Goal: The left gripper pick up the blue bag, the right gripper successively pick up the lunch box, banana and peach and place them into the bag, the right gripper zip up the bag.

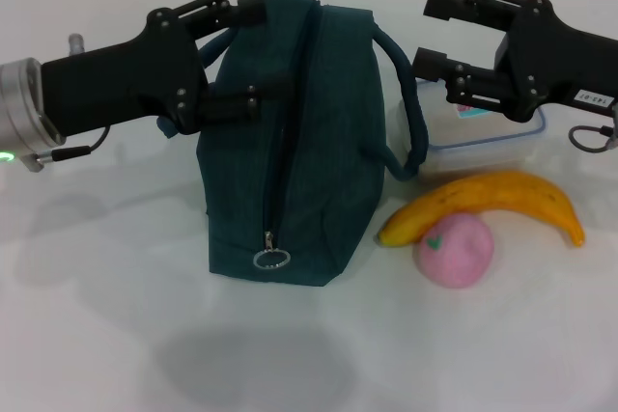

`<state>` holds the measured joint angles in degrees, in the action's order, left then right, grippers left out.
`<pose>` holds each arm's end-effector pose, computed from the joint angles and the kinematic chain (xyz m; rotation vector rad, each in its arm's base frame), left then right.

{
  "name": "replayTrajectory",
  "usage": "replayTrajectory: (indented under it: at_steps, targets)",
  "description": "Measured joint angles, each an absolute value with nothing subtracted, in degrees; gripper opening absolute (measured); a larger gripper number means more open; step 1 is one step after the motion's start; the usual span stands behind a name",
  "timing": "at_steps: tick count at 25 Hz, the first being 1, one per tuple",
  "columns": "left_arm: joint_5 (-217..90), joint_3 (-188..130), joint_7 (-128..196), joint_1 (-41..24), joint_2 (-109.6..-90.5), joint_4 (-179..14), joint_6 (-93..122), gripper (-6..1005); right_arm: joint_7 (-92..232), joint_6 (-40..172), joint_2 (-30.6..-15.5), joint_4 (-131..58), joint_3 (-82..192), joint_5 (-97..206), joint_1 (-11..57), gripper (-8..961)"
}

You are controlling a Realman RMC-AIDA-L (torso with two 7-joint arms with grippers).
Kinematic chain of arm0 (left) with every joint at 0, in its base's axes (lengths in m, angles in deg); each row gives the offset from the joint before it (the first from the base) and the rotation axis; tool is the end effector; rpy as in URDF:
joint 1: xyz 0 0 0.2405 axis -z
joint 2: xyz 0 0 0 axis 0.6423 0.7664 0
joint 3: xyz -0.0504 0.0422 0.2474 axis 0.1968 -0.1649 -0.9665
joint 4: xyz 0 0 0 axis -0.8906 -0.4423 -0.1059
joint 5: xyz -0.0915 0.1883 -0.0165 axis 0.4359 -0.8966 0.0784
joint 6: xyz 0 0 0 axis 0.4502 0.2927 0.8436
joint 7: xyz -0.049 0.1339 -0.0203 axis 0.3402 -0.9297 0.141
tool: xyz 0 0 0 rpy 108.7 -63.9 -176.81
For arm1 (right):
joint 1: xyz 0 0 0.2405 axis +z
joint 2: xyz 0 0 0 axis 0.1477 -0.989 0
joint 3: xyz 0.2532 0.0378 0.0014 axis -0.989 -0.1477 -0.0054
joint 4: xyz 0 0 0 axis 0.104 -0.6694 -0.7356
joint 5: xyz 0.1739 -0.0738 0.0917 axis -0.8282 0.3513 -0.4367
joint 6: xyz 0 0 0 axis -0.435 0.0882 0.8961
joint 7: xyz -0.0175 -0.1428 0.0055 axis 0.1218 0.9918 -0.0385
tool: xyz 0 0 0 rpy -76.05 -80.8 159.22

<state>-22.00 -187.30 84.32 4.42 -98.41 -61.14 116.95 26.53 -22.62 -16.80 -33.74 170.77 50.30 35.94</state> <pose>-0.2273 0.3351 0.0326 -2.6157 -0.1223 -1.1810 0.1901 0.3539 0.0136 -2.6064 0.0481 1.3015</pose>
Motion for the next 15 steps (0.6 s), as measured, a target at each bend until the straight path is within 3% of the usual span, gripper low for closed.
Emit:
replayTrajectory:
  at_steps: [15]
  targets:
    - [-20.1,-187.3,84.1,4.4,-98.60,-61.1,119.4,870,26.5,-22.6,-16.83,-33.8,170.8,50.2,35.7,654]
